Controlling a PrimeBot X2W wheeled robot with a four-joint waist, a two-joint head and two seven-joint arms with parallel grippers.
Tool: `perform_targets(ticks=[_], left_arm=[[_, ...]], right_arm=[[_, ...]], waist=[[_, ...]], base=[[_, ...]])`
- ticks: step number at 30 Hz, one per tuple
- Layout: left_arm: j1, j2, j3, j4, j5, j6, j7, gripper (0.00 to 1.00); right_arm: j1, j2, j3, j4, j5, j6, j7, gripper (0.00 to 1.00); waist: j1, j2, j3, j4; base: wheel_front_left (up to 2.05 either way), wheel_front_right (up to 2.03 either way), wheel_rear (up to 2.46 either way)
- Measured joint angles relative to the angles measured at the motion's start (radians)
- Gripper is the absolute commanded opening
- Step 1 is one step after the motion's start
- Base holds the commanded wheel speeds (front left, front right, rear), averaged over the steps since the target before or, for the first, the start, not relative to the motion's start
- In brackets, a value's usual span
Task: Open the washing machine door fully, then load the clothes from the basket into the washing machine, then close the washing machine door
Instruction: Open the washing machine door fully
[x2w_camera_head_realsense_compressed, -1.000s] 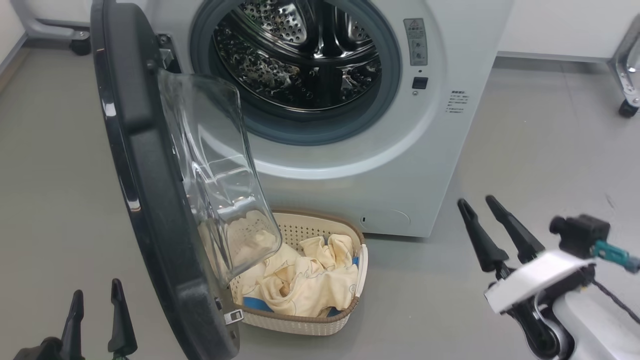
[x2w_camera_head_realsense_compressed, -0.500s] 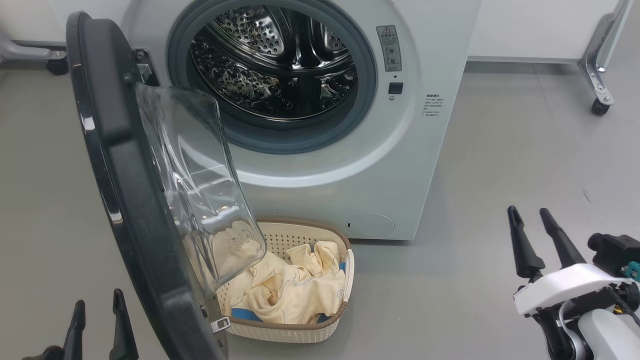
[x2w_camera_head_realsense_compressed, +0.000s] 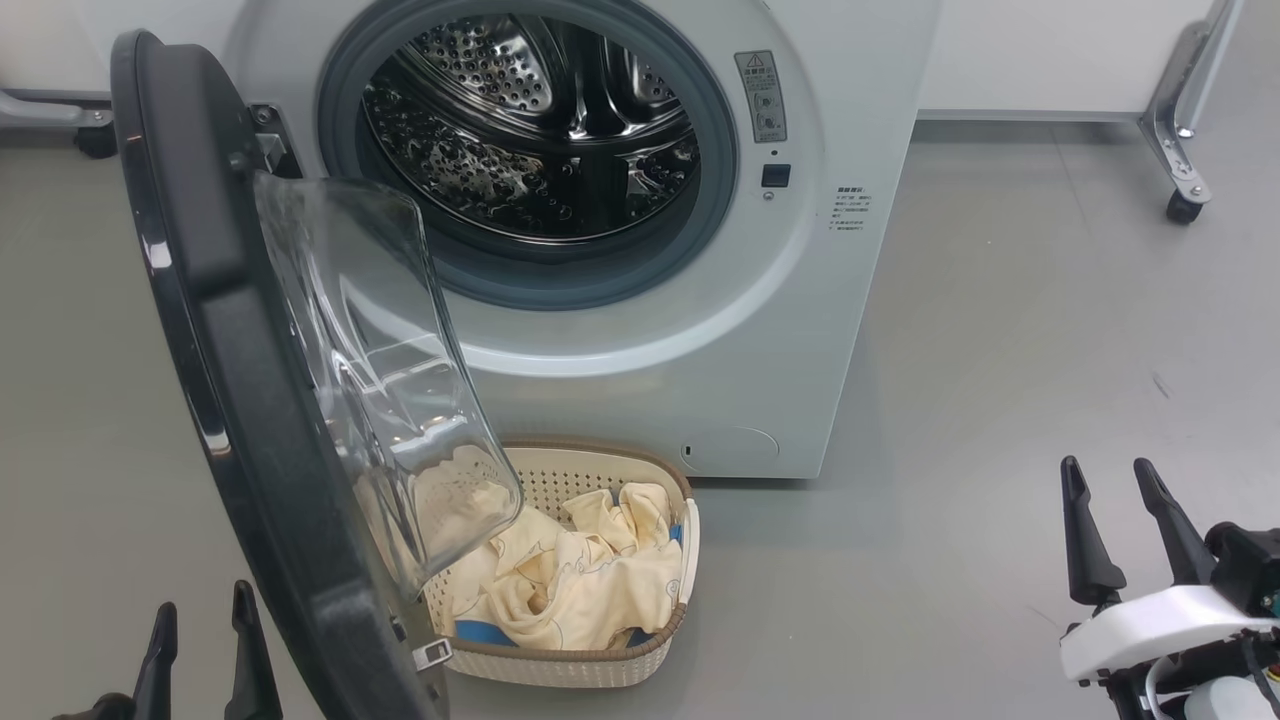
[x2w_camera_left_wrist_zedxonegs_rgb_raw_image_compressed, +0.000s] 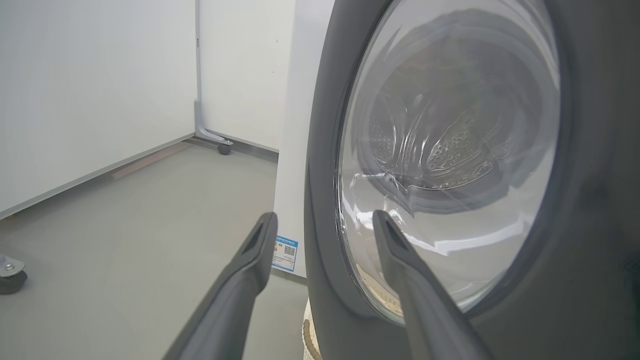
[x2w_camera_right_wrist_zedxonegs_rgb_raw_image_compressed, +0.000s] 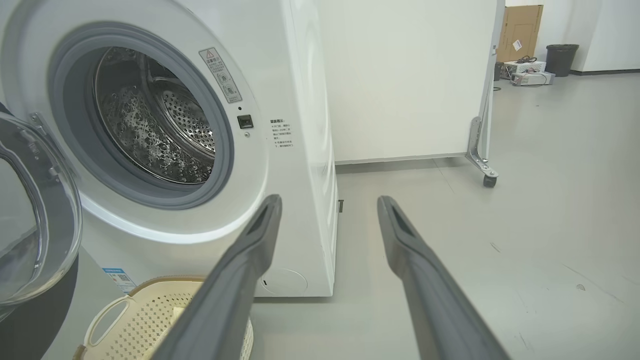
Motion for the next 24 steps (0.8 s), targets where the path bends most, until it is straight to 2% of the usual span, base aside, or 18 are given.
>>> perform_targets(ticks=[13, 24], left_arm=[[0.003, 0.000, -0.001, 0.000, 0.002, 0.000, 0.000, 1.00], [0.004, 0.000, -0.002, 0.000, 0.007, 0.000, 0.000, 1.00]], right_arm=[[0.072, 0.060, -0.096, -0.012, -0.100, 0.003, 0.000, 1.00], [0.095, 0.100, -0.136, -0.009, -0.151, 0.032, 0.000, 1.00]], waist=[[0.0000, 0.0000, 0.004, 0.003], [0.0000, 0.0000, 0.009, 0.010]], base=[[0.00, 0.00, 0.00], [0.00, 0.00, 0.00]])
